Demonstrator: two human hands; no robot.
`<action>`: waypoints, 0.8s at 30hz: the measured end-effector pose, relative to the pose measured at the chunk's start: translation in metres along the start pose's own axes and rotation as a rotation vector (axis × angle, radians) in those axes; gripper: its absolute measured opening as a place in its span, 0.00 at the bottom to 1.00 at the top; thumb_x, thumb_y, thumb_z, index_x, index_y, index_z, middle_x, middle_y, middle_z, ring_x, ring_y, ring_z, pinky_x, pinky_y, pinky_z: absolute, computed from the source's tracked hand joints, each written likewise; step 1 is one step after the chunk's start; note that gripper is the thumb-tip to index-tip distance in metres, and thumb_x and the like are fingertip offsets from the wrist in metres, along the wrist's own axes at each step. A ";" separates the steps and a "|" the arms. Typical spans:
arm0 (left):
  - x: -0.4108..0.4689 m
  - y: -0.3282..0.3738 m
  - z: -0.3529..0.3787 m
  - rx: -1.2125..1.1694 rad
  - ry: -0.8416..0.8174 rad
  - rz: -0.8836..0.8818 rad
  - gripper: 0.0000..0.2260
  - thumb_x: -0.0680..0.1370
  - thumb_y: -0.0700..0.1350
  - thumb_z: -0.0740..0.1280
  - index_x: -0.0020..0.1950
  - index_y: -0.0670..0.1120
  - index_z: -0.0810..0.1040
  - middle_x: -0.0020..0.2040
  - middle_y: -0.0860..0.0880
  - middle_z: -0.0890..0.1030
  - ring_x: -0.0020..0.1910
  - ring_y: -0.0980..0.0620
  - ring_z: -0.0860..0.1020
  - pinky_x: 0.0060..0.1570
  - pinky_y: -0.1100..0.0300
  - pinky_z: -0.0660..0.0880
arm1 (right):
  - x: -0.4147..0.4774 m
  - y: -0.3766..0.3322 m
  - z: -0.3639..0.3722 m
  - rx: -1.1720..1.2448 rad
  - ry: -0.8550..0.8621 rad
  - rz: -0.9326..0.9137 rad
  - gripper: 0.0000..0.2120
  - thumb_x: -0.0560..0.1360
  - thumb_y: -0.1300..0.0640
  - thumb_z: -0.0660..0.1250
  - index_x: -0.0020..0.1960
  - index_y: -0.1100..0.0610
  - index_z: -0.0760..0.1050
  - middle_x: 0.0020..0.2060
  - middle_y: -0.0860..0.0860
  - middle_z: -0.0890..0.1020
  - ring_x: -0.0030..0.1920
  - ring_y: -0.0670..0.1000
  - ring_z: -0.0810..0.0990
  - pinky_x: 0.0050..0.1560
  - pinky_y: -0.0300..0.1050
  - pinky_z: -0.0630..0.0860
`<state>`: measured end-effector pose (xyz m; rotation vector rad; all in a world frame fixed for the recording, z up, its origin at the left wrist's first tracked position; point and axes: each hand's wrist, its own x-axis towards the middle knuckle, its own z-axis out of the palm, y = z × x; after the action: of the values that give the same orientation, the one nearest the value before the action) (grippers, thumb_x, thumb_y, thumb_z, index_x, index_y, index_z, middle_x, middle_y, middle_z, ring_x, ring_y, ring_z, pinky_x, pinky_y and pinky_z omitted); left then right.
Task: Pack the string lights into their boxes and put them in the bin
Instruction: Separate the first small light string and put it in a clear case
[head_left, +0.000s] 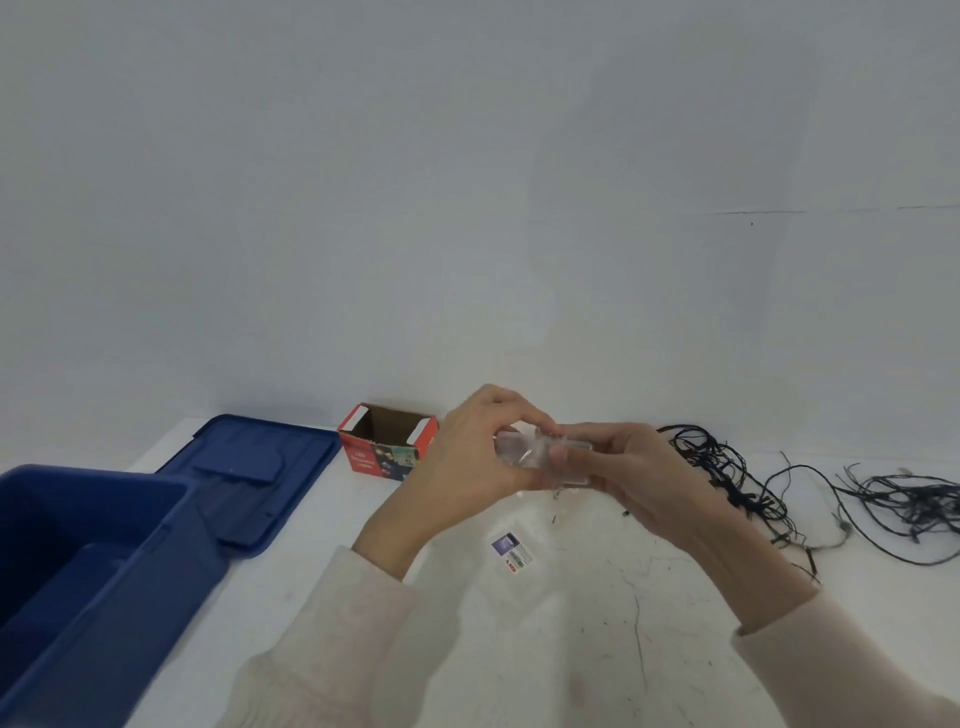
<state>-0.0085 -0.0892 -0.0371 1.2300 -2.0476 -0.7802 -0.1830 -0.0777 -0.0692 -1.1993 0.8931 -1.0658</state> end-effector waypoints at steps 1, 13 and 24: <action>0.002 -0.003 -0.004 -0.043 -0.008 -0.045 0.18 0.63 0.47 0.79 0.49 0.58 0.79 0.54 0.56 0.75 0.49 0.59 0.76 0.46 0.67 0.75 | 0.004 0.002 0.004 0.016 0.002 0.010 0.15 0.68 0.60 0.69 0.52 0.66 0.81 0.45 0.58 0.85 0.44 0.53 0.83 0.44 0.40 0.78; -0.009 -0.114 0.006 -0.026 0.171 -0.601 0.16 0.76 0.53 0.66 0.59 0.47 0.75 0.58 0.46 0.78 0.52 0.50 0.75 0.50 0.59 0.71 | 0.028 0.041 0.023 0.536 0.318 0.265 0.12 0.67 0.66 0.70 0.48 0.72 0.78 0.41 0.61 0.82 0.35 0.57 0.82 0.43 0.46 0.83; -0.016 -0.112 0.027 -0.115 0.213 -0.699 0.20 0.74 0.49 0.70 0.63 0.47 0.70 0.55 0.52 0.74 0.51 0.51 0.75 0.49 0.60 0.73 | 0.016 0.040 0.017 0.505 0.327 0.213 0.12 0.67 0.63 0.70 0.47 0.70 0.80 0.46 0.62 0.83 0.39 0.55 0.83 0.48 0.47 0.82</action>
<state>0.0373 -0.1143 -0.1414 1.8958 -1.3701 -1.0015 -0.1563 -0.0867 -0.1059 -0.5078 0.9036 -1.2375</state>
